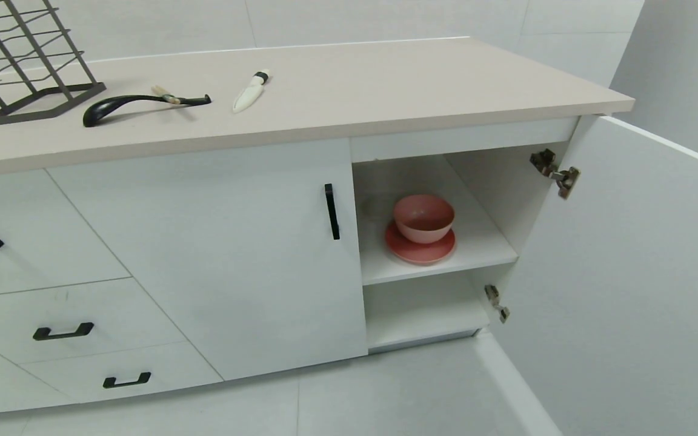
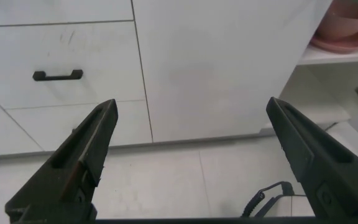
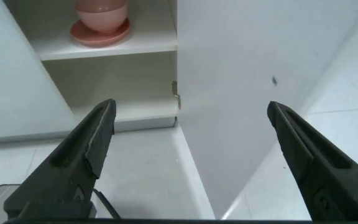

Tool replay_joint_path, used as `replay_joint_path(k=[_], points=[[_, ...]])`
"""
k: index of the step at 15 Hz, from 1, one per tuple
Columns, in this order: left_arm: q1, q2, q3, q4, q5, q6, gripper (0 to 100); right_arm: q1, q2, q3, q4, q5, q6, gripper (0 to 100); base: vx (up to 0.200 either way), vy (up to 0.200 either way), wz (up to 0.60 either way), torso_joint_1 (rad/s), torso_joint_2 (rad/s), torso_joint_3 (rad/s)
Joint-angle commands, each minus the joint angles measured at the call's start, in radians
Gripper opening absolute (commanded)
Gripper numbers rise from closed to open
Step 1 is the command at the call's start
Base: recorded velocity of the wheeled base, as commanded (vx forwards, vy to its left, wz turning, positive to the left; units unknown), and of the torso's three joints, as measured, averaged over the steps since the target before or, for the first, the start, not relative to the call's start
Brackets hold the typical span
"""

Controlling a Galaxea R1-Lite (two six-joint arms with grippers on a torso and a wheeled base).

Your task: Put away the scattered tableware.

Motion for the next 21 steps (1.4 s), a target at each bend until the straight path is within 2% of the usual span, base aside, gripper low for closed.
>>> replay_joint_path(k=[1,5,21], points=[[0.0,0.001,0.0,0.0,0.001,0.0,100,0.0,0.0,0.0,0.002,0.001,-0.001,100,-0.2,0.0,0.0,0.007,0.0,0.002],[0.0,0.001,0.0,0.0,0.001,0.002,100,0.0,0.0,0.0,0.002,0.001,-0.001,100,-0.2,-0.15,0.0,0.002,0.0,0.001],[0.0,0.001,0.0,-0.002,0.001,0.0,100,0.0,0.0,0.0,0.002,0.001,0.001,100,0.0,-0.2,0.0,0.001,0.0,0.001]])
